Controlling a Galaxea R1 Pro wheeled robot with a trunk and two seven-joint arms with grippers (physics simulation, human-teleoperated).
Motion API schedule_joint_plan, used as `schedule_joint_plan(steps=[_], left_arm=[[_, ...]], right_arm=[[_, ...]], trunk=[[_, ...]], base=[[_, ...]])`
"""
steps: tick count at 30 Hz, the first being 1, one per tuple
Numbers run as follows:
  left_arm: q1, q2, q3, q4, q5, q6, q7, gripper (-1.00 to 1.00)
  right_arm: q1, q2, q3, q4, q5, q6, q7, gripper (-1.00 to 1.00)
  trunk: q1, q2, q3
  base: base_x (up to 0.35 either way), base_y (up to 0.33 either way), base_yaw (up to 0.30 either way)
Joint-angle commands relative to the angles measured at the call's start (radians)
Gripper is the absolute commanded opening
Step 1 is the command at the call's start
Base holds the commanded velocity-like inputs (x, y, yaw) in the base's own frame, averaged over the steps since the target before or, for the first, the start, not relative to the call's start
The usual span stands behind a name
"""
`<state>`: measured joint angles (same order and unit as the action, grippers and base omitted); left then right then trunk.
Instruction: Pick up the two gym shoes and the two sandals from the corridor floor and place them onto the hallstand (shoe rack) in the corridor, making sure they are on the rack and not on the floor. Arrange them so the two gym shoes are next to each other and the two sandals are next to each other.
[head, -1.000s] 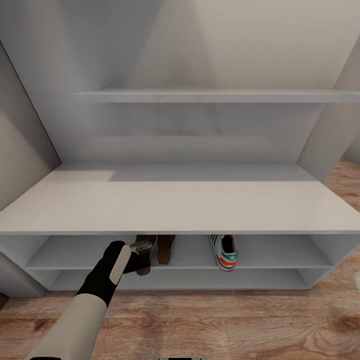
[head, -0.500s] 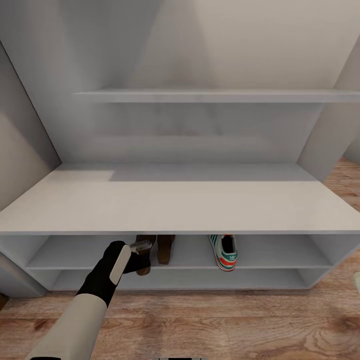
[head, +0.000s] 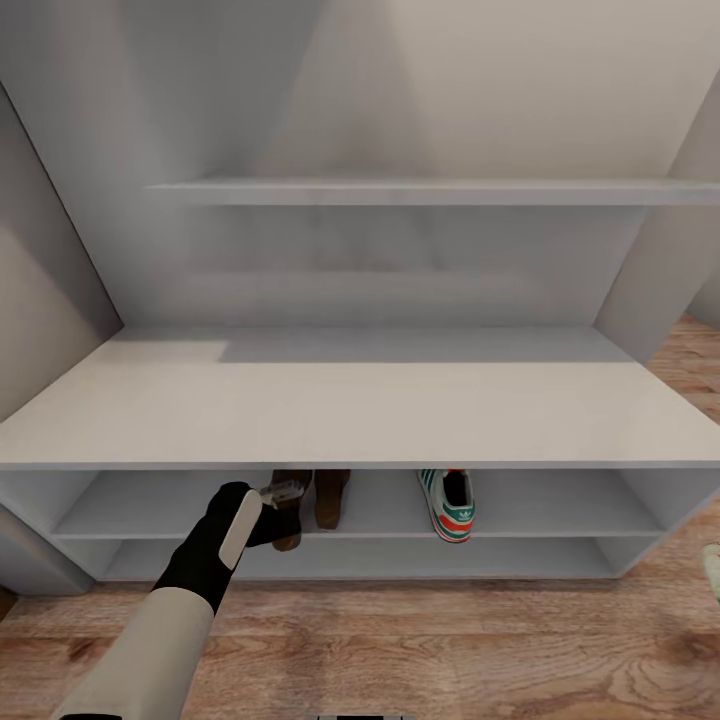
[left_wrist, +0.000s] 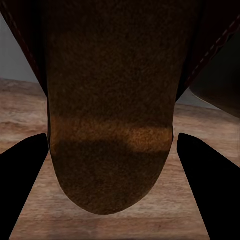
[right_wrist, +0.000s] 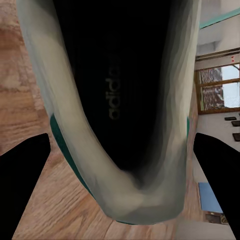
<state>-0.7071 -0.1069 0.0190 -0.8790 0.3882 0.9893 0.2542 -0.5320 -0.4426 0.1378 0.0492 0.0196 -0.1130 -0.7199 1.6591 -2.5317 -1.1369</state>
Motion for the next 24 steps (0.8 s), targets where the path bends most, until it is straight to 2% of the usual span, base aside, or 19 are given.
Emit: schedule_joint_plan(steps=[1,24], left_arm=[[0.0,0.0,0.002,0.079,-0.008,0.005,0.009,-1.0],[0.0,0.0,0.002,0.078,-0.008,0.005,0.008,-1.0]], right_arm=[[-0.002,0.0,0.002,0.005,0.002,-0.007,0.005,-1.0],[-0.002,-0.001,0.002,0.005,0.002,-0.005,0.017,-1.0]], trunk=[[0.003,0.0,-0.001],[0.003,0.0,-0.001]], base=[[0.0,0.0,0.0],[0.02,0.0,0.0]])
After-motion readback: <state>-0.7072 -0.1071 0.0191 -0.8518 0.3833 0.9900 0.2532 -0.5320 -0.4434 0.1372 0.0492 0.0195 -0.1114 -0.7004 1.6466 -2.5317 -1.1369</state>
